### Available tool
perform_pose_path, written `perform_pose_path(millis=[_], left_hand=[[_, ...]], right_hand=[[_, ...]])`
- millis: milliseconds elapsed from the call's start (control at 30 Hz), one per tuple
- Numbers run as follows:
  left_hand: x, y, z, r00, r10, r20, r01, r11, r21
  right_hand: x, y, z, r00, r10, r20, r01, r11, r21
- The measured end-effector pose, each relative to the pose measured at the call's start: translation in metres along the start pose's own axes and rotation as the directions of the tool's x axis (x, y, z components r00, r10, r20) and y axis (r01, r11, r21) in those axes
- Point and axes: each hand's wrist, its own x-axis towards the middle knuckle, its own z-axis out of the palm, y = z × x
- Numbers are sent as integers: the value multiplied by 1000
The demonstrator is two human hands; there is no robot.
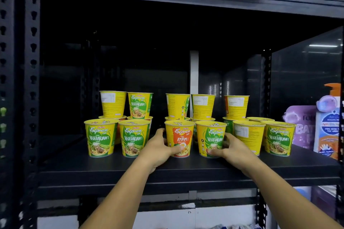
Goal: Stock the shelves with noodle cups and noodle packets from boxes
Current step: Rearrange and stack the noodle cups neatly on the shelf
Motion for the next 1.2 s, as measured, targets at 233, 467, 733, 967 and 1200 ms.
perform_pose_path(millis=[233,467,733,967,1200], left_hand=[[-9,4,0,968,189,-167,-174,980,96],[3,36,-7,894,436,-98,-354,824,442],[11,37,-2,927,375,7,-301,732,611],[12,40,4,925,379,-37,-277,735,619],[-1,16,10,953,276,-125,-243,942,232]], right_hand=[[-3,-2,0,1000,-9,-4,9,1000,-16],[-6,-4,-1,999,-34,5,34,999,-24],[-7,-5,-1,999,-49,6,49,998,-30],[-4,-2,-1,999,-36,-3,36,999,-22],[-5,-4,-1,999,-35,13,35,999,0]])
